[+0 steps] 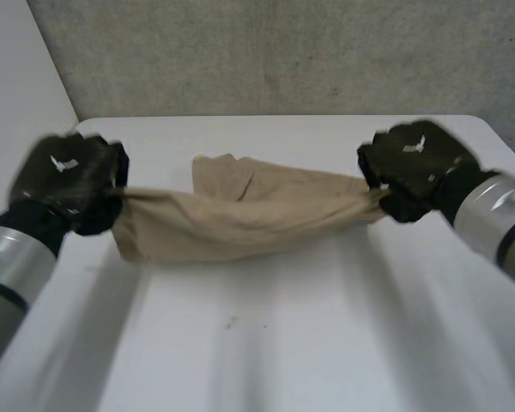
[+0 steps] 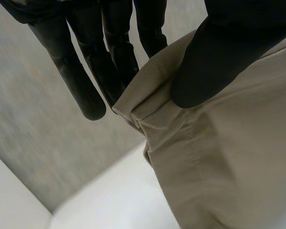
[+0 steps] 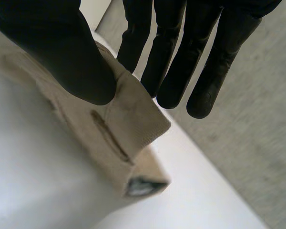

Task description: Fold the shorts.

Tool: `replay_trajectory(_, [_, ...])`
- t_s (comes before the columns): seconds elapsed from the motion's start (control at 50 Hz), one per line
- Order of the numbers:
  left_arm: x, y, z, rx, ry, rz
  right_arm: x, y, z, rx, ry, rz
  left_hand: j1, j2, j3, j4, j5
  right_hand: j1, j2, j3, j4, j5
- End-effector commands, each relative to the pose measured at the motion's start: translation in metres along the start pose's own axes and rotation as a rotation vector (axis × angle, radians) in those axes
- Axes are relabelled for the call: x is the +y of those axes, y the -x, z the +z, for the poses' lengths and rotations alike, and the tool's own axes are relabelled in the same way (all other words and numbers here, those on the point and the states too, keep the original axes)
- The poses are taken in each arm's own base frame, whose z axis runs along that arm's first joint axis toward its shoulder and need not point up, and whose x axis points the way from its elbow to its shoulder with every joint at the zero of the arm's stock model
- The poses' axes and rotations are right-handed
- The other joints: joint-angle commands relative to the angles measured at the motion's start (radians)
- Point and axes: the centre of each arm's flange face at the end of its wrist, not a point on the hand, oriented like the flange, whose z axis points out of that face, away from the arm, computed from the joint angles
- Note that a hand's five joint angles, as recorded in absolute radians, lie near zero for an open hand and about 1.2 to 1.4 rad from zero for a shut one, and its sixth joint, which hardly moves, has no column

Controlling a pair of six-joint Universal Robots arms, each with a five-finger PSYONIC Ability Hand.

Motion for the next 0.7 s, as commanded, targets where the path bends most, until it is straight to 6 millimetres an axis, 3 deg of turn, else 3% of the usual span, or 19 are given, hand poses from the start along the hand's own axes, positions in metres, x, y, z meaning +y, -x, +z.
replay_trajectory(0.02, [-0.045, 0.004, -0.027, 0.018, -0.146, 0.012, -0.041, -0.009, -0.030, 0.019, -0.053, -0.083, 0.294, 0.205, 0.205, 0.198, 0.241, 0.454, 0.220, 0.218, 0.206, 0.237])
replay_trajectory(0.12, [-0.039, 0.001, -0.024, 0.041, -0.126, 0.010, -0.031, -0.005, -0.028, -0.006, -0.003, -0.118, 0.294, 0.205, 0.205, 0.198, 0.241, 0.454, 0.220, 0.218, 0.206, 0.237])
replay_trajectory(0.22, [-0.005, -0.008, -0.003, 0.081, 0.005, -0.002, 0.006, 0.002, 0.010, -0.072, 0.125, -0.100, 0.241, 0.153, 0.153, 0.146, 0.189, 0.454, 0.220, 0.218, 0.206, 0.237])
replay_trajectory(0.24, [0.008, -0.011, 0.008, 0.092, 0.053, -0.005, 0.010, 0.002, 0.016, -0.079, 0.139, -0.097, 0.221, 0.132, 0.132, 0.125, 0.168, 0.454, 0.220, 0.218, 0.206, 0.237])
replay_trajectory(0.3, [0.021, -0.013, 0.027, 0.098, 0.083, -0.002, 0.023, 0.002, 0.041, -0.090, 0.171, -0.089, 0.218, 0.129, 0.129, 0.122, 0.165, 0.454, 0.220, 0.218, 0.206, 0.237])
replay_trajectory(0.32, [0.028, -0.014, 0.042, 0.097, 0.091, 0.005, 0.025, 0.000, 0.048, -0.082, 0.176, -0.089, 0.220, 0.132, 0.132, 0.125, 0.168, 0.454, 0.220, 0.218, 0.206, 0.237])
replay_trajectory(0.38, [0.034, -0.013, 0.067, 0.090, 0.075, 0.034, 0.030, -0.008, 0.076, -0.024, 0.178, -0.096, 0.226, 0.138, 0.138, 0.131, 0.174, 0.454, 0.220, 0.218, 0.206, 0.237])
replay_trajectory(0.42, [0.025, -0.010, 0.091, 0.074, 0.013, 0.082, 0.025, -0.015, 0.090, 0.032, 0.150, -0.109, 0.229, 0.141, 0.141, 0.134, 0.177, 0.454, 0.220, 0.218, 0.206, 0.237])
replay_trajectory(0.46, [0.010, -0.007, 0.104, 0.054, -0.055, 0.118, 0.003, -0.022, 0.109, 0.120, 0.046, -0.131, 0.235, 0.147, 0.147, 0.140, 0.183, 0.454, 0.220, 0.218, 0.206, 0.237])
replay_trajectory(0.5, [-0.022, 0.000, 0.125, 0.000, -0.188, 0.156, -0.014, -0.030, 0.119, 0.187, -0.042, -0.141, 0.250, 0.161, 0.162, 0.154, 0.197, 0.454, 0.220, 0.218, 0.206, 0.237])
replay_trajectory(0.54, [-0.047, 0.005, 0.137, -0.051, -0.289, 0.172, -0.045, -0.046, 0.130, 0.289, -0.198, -0.159, 0.253, 0.164, 0.164, 0.157, 0.200, 0.454, 0.220, 0.218, 0.206, 0.237])
replay_trajectory(0.56, [-0.073, 0.011, 0.147, -0.106, -0.391, 0.176, -0.056, -0.051, 0.132, 0.322, -0.253, -0.166, 0.253, 0.164, 0.165, 0.157, 0.200, 0.454, 0.220, 0.218, 0.206, 0.237])
replay_trajectory(0.6, [-0.099, 0.018, 0.153, -0.161, -0.489, 0.170, -0.089, -0.065, 0.133, 0.414, -0.427, -0.188, 0.262, 0.173, 0.173, 0.166, 0.209, 0.454, 0.220, 0.218, 0.206, 0.237])
replay_trajectory(0.64, [-0.135, 0.029, 0.155, -0.239, -0.615, 0.155, -0.108, -0.073, 0.132, 0.471, -0.533, -0.200, 0.267, 0.179, 0.179, 0.172, 0.215, 0.454, 0.220, 0.218, 0.206, 0.237])
replay_trajectory(0.7, [-0.166, 0.041, 0.151, -0.310, -0.723, 0.139, -0.134, -0.083, 0.124, 0.559, -0.688, -0.221, 0.267, 0.179, 0.179, 0.172, 0.215, 0.454, 0.220, 0.218, 0.206, 0.237])
